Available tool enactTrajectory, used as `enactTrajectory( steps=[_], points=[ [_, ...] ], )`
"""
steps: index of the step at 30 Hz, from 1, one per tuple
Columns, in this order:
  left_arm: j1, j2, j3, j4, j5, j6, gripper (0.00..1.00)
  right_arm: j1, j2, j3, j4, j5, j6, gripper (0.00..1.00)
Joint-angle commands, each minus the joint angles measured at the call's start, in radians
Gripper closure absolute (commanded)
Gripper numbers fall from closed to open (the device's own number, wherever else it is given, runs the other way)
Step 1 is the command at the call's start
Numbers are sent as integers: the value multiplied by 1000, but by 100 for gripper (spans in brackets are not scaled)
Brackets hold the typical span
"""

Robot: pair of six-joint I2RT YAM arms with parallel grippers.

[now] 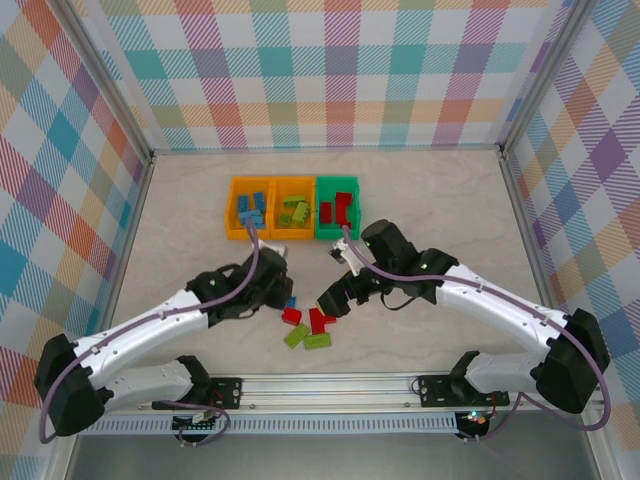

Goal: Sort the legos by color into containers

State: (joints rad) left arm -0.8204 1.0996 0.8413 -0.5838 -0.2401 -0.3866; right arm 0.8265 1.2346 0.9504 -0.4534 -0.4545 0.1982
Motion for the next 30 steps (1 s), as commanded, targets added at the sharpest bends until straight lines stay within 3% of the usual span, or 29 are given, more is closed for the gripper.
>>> enactTrajectory(
  steps=[1,7,12,17,24,30],
  points=[
    [105,101,95,73,20,136,75,9,11,53,-11,-49,-27,0],
    [268,399,322,233,169,191,75,14,-18,46,-37,7,-6,0],
    [299,638,524,277,80,236,74,16,-68,14,-27,23,33,0],
    [337,776,640,297,84,195,67,21,-106,2,-39,55,60,0],
    [337,712,647,285,80,176,52,22,-130,-3,-41,98,95,0],
    [322,467,485,242,173,94,38,22,-92,7,5,99,96,0]
  ],
)
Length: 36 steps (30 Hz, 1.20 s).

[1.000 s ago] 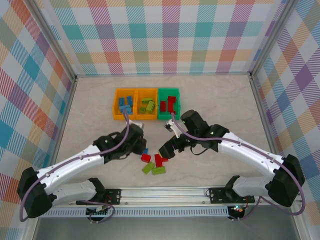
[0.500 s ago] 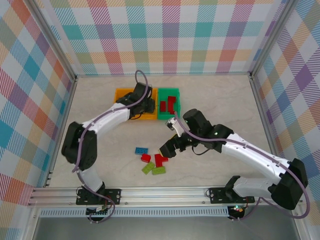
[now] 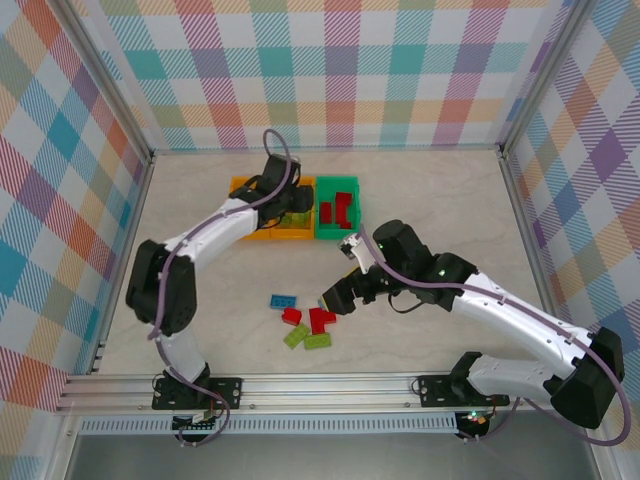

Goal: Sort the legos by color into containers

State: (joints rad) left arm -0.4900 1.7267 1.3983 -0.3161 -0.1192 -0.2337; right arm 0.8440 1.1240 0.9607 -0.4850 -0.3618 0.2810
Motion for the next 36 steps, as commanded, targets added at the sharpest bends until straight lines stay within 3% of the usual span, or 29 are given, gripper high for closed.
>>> enactTrajectory(
  steps=[1,5,7,9,10,13,15,21,26,29,32,36],
  points=[
    [-18,-209,-115,-31,55,-82,36,4,27,-1,48,14,15,0],
    [-72,-403,-271,-149,-28,-283,27,4,50,-2,97,66,17,0],
    [-118,-469,-322,-280,-135,-458,25,4,62,2,112,82,16,0],
    [-162,-535,-398,-367,-170,-641,25,4,83,14,115,88,9,0],
    [-175,-559,-435,-378,-151,-708,24,4,92,18,116,88,6,0],
    [-189,-618,-562,-383,-51,-957,8,4,130,43,112,79,-1,0],
    [-191,-632,-629,-344,22,-1069,6,4,153,57,106,69,-1,0],
    [-190,-573,-672,-287,28,-1145,3,4,152,50,92,68,3,0],
    [-186,-496,-731,-180,138,-1303,3,4,117,27,77,92,2,0],
    [-186,-443,-732,-135,155,-1314,4,4,99,7,88,101,6,0],
    [-186,-406,-710,-153,124,-1300,6,4,95,3,92,103,5,0],
    [-171,-366,-728,-130,114,-1331,16,4,96,3,89,106,-3,0]
  ],
)
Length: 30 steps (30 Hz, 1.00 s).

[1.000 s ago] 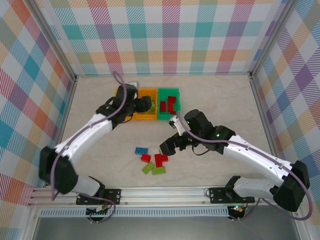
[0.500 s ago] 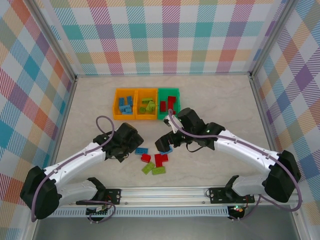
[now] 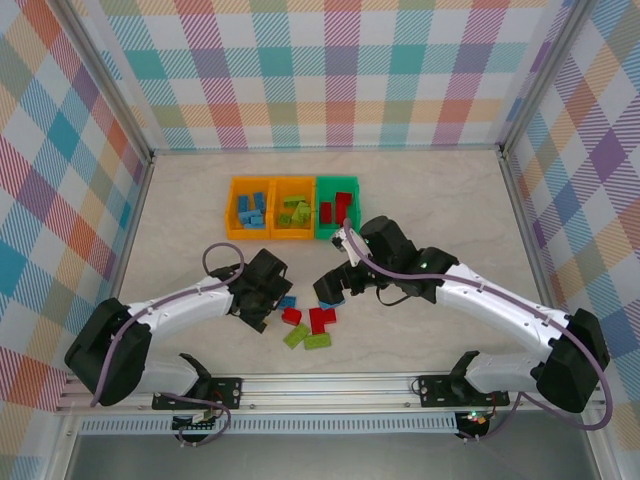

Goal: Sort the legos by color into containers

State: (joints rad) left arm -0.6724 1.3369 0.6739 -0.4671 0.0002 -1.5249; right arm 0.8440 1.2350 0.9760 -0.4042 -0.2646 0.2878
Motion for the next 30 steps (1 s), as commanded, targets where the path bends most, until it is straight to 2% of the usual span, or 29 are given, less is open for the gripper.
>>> enactTrajectory(
  steps=[1,8,15,20,23,27,30],
  points=[
    [15,37,-8,35,0,-44,19,4,-17,-13,6,10,-13,0],
    [20,110,12,38,17,-28,38,4,-39,-26,4,26,-14,0],
    [24,97,3,8,0,-17,59,4,-49,-39,6,15,-7,0],
    [35,-36,14,-48,-117,48,67,4,-25,-31,26,-199,-47,0],
    [69,-147,39,-70,-215,136,69,7,-16,-29,28,-225,-52,0],
    [136,-230,138,-114,-388,341,73,9,-10,-12,-19,-128,-51,0],
    [187,-191,275,-173,-518,493,77,10,7,16,-127,135,-12,0]
  ],
)
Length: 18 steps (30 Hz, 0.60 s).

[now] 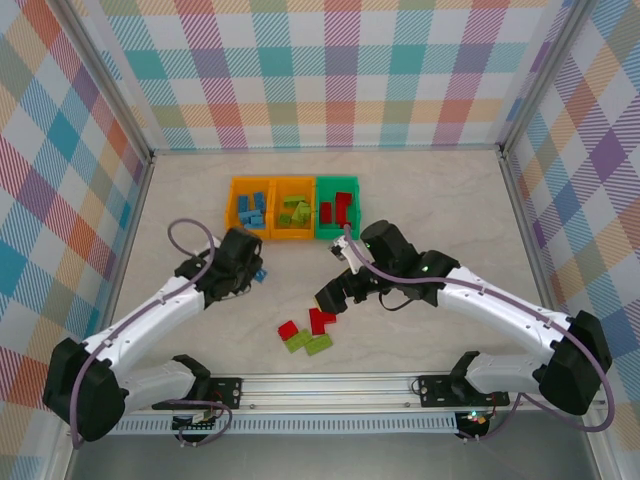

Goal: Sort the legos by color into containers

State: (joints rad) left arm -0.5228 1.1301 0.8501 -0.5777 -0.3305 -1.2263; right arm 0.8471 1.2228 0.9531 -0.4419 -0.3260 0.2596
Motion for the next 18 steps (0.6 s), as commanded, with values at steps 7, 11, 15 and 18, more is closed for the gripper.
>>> enactTrajectory(
  steps=[7,11,15,18],
  points=[
    [193,355,368,24,-89,342,76,7,-72,-48,-16,288,86,0],
    [225,638,644,-68,-105,422,75,7,-100,-51,-42,293,92,0],
    [265,805,816,-80,-34,429,72,7,-116,-49,-68,292,92,0],
    [280,883,918,-145,-24,410,57,7,-127,-43,-76,288,92,0]
  ],
)
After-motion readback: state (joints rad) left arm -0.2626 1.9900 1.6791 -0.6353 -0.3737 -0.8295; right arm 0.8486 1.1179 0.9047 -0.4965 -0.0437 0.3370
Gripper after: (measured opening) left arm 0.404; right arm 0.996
